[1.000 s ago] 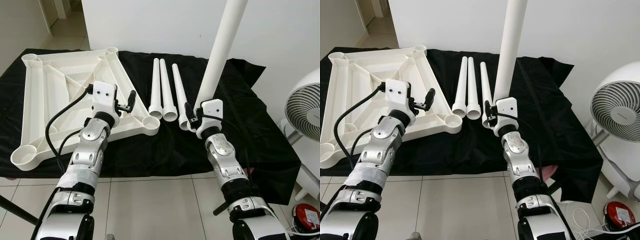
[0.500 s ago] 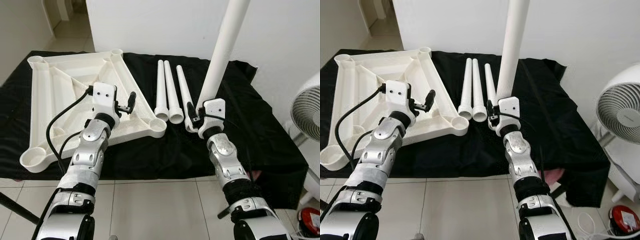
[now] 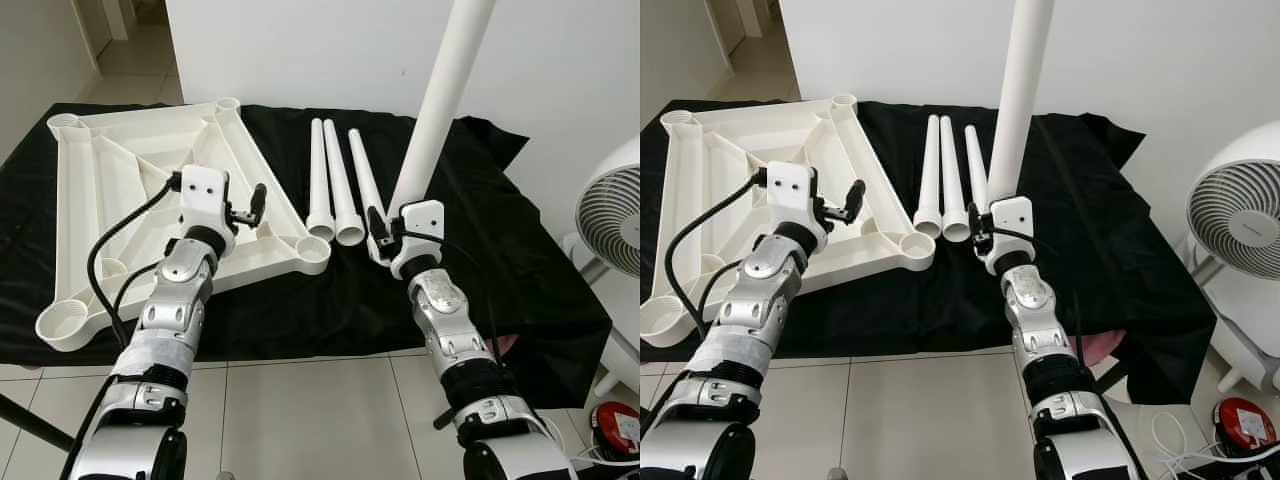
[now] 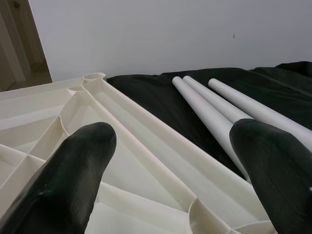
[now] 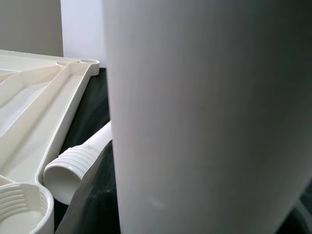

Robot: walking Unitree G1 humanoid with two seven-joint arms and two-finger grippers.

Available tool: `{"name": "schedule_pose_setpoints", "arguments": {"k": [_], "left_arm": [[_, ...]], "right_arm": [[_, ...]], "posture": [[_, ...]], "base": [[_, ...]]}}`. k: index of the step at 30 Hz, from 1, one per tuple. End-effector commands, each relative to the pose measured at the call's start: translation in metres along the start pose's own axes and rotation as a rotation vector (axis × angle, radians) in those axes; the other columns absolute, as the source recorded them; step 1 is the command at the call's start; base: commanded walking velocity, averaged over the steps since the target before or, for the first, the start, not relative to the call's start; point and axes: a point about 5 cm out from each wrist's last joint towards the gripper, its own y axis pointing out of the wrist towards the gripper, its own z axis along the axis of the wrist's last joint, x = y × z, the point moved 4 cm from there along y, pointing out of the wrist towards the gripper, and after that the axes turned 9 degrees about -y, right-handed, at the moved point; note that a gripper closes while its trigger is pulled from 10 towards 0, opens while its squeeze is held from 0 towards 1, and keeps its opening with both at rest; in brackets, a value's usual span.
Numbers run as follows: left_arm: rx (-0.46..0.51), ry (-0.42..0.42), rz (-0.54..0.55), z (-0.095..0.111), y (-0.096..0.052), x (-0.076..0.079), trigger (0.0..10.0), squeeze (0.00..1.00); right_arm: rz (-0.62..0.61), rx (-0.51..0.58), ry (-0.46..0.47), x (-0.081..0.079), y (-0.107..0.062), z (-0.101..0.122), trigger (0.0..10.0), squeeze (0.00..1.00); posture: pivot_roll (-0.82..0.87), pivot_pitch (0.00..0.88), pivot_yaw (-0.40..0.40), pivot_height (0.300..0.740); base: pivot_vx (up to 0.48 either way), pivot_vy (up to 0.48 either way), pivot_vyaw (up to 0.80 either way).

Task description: Building children table

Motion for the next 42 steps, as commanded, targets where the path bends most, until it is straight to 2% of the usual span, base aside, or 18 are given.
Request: {"name": "schedule_pose_setpoints", "arguments": {"k": [1, 19, 33, 38, 42], "left_arm": [[-0.019, -0.007, -0.002, -0.0031, 0.0014, 0.0006, 10.0, 0.0], [-0.015, -0.009, -0.001, -0.0019, 0.0024, 0.0005, 10.0, 0.0], [0.009, 0.029, -0.021, 0.0026, 0.0019, 0.0055, 10.0, 0.0], [0.012, 0.079, -0.03, 0.0037, 0.0012, 0.0061, 10.0, 0.0], [0.011, 0.061, -0.034, 0.0032, 0.0009, 0.0061, 10.0, 0.0]], "right_arm": [[-0.008, 0.015, 0.0, 0.0006, 0.0009, 0.003, 10.0, 0.0], [-0.01, 0.016, 0.0, 0.0008, 0.0014, 0.0033, 10.0, 0.0], [-0.006, 0.016, 0.0, 0.0003, 0.0016, 0.0029, 10.0, 0.0], [-0.003, 0.018, 0.0, -0.0008, 0.0023, 0.0037, 10.0, 0.0], [-0.001, 0.019, 0.0, -0.0014, 0.0024, 0.0039, 10.0, 0.0]], "posture": [[0.02, 0.0, -0.032, 0.74], [0.02, 0.0, -0.03, 0.74], [0.03, 0.0, -0.033, 0.74], [0.03, 0.0, -0.035, 0.74], [0.03, 0.0, -0.035, 0.74]], "base": [[0.0, 0.42, 0.0], [0.0, 0.446, 0.0], [0.0, 0.0, 0.0], [0.0, 0.0, 0.0], [0.0, 0.0, 0.0]]}}
